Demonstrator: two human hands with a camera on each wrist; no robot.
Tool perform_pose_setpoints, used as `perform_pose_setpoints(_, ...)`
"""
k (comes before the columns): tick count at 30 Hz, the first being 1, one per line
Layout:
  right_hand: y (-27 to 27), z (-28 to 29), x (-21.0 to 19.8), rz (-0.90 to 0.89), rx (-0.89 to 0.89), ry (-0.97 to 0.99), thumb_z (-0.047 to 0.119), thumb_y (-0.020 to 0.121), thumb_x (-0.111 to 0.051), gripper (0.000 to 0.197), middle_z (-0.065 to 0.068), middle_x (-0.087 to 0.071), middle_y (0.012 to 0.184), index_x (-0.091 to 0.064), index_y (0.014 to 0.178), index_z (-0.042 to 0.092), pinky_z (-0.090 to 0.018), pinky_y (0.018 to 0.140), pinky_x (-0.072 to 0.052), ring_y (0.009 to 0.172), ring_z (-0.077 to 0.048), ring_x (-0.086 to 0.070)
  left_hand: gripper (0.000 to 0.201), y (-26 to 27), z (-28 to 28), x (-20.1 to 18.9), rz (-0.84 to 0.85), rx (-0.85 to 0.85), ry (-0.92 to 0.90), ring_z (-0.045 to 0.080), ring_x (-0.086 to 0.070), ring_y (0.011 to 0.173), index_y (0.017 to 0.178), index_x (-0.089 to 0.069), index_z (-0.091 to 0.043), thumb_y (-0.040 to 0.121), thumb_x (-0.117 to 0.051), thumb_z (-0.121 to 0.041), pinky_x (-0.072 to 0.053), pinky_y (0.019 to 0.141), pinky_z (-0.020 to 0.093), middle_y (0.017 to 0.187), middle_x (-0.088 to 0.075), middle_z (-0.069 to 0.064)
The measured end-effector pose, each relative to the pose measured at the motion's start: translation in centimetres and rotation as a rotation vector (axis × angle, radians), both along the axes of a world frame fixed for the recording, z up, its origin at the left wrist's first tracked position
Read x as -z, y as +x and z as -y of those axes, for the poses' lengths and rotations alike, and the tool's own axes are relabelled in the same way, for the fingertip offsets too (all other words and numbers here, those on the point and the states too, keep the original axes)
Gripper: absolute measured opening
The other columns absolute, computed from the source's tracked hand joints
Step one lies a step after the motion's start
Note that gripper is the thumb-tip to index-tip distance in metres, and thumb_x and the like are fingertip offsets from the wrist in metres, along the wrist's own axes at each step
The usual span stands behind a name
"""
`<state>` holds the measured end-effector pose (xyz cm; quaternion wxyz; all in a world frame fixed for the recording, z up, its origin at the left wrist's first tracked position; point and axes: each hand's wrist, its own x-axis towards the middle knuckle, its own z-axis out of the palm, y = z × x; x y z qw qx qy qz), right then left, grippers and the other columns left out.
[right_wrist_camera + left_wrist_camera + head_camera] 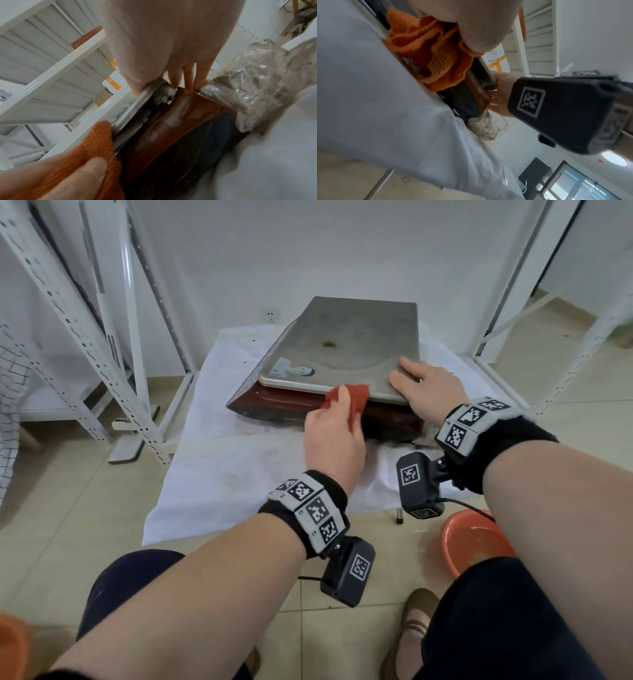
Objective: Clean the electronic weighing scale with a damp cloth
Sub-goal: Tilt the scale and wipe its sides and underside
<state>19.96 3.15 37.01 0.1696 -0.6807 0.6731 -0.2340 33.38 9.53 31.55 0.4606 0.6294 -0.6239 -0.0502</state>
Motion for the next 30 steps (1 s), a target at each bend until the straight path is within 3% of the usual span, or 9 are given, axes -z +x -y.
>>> perform_pose_setpoints(5, 0.3, -0.1, -0.4, 0.021, 0.008, -0.005, 0.041, 0.093, -0.046, 0.051, -0.003, -0.041, 0.148, -0.043, 0.142, 0.023, -0.028, 0.109, -0.027, 0.136, -0.024, -0.037, 0.030, 3.3, -1.4, -1.6, -0.031, 0.193, -0.045, 0.025, -0.065, 0.060, 0.109, -0.069, -0.020, 0.091, -0.051, -0.005, -0.049, 0.061, 0.014, 0.091, -0.070, -0.013)
perform_pose_setpoints(8, 1.1, -0.3, -1.1, -0.017, 0.031, 0.004, 0.032, 0.094, -0.044, 0.047, -0.012, -0.047, 0.142, -0.048, 0.137, 0.014, -0.032, 0.103, -0.033, 0.130, -0.031, -0.041, 0.035, 5.9, -1.6, -2.8, -0.262, 0.112, 0.054, 0.027, -0.058, 0.035, 0.094, -0.067, -0.030, 0.095, -0.039, -0.010, -0.046, 0.028, 0.036, 0.068, -0.069, -0.005)
perform_pose_setpoints(10, 1.6, -0.5, -1.2, -0.040, 0.039, 0.008, 0.027, 0.095, -0.042, 0.043, -0.018, -0.050, 0.136, -0.051, 0.131, 0.007, -0.036, 0.099, -0.036, 0.124, -0.036, -0.044, 0.033, 7.8, -1.0, -3.0, -0.362, -0.046, 0.036, 0.031, -0.062, 0.041, 0.091, -0.064, -0.033, 0.094, -0.037, -0.015, -0.050, 0.033, 0.041, 0.071, -0.069, -0.005)
perform_pose_setpoints(12, 1.7, -0.7, -1.2, -0.044, 0.038, 0.016, 0.026, 0.096, -0.040, 0.042, -0.019, -0.051, 0.135, -0.050, 0.130, 0.004, -0.037, 0.099, -0.036, 0.123, -0.037, -0.045, 0.027, 9.9, -0.2, -2.8, -0.294, -0.238, -0.040, 0.028, -0.067, 0.068, 0.095, -0.062, -0.033, 0.090, -0.041, -0.017, -0.058, 0.064, 0.042, 0.089, -0.070, -0.009)
perform_pose_setpoints(14, 1.7, -0.9, -1.2, -0.042, 0.037, 0.023, 0.026, 0.096, -0.040, 0.043, -0.020, -0.050, 0.135, -0.049, 0.130, 0.002, -0.038, 0.099, -0.036, 0.123, -0.037, -0.045, 0.026, 11.4, 0.5, -2.4, -0.146, -0.417, -0.071, 0.025, -0.057, 0.100, 0.106, -0.062, -0.024, 0.090, -0.044, -0.014, -0.044, 0.091, 0.033, 0.105, -0.066, 0.000)
perform_pose_setpoints(17, 1.7, -0.9, -1.2, -0.025, 0.043, 0.023, 0.026, 0.096, -0.041, 0.043, -0.021, -0.050, 0.134, -0.049, 0.130, 0.001, -0.039, 0.098, -0.036, 0.122, -0.039, -0.045, 0.031, 11.7, 1.4, -1.4, 0.013, -0.378, 0.112, 0.028, -0.045, 0.115, 0.114, -0.062, -0.021, 0.092, -0.042, -0.013, -0.027, 0.092, 0.020, 0.125, -0.055, 0.005)
perform_pose_setpoints(20, 1.7, -1.0, -1.1, -0.025, 0.045, 0.012, 0.026, 0.096, -0.040, 0.044, -0.022, -0.050, 0.133, -0.048, 0.130, 0.000, -0.040, 0.098, -0.036, 0.121, -0.039, -0.045, 0.031, 11.2, 2.2, 0.3, 0.191, -0.235, 0.178, 0.030, -0.047, 0.114, 0.115, -0.060, -0.015, 0.090, -0.042, -0.011, -0.029, 0.093, 0.026, 0.130, -0.052, 0.004)
perform_pose_setpoints(26, 1.7, -0.9, -0.8, -0.008, 0.045, 0.009, 0.028, 0.096, -0.039, 0.043, -0.019, -0.048, 0.136, -0.048, 0.131, 0.004, -0.039, 0.099, -0.035, 0.122, -0.037, -0.044, 0.038, 10.0, 1.8, 0.5, 0.189, -0.274, 0.298, 0.037, -0.034, 0.118, 0.129, -0.047, -0.015, 0.091, -0.044, -0.015, -0.035, 0.098, 0.039, 0.142, -0.029, 0.012)
perform_pose_setpoints(30, 1.6, -0.9, -0.7, 0.002, 0.047, 0.008, 0.029, 0.097, -0.038, 0.043, -0.018, -0.047, 0.137, -0.047, 0.133, 0.007, -0.038, 0.101, -0.034, 0.125, -0.036, -0.043, 0.037, 10.0, 2.0, 0.5, 0.198, -0.239, 0.238, 0.035, -0.038, 0.115, 0.127, -0.050, -0.013, 0.089, -0.046, -0.013, -0.035, 0.097, 0.036, 0.135, -0.037, 0.011)
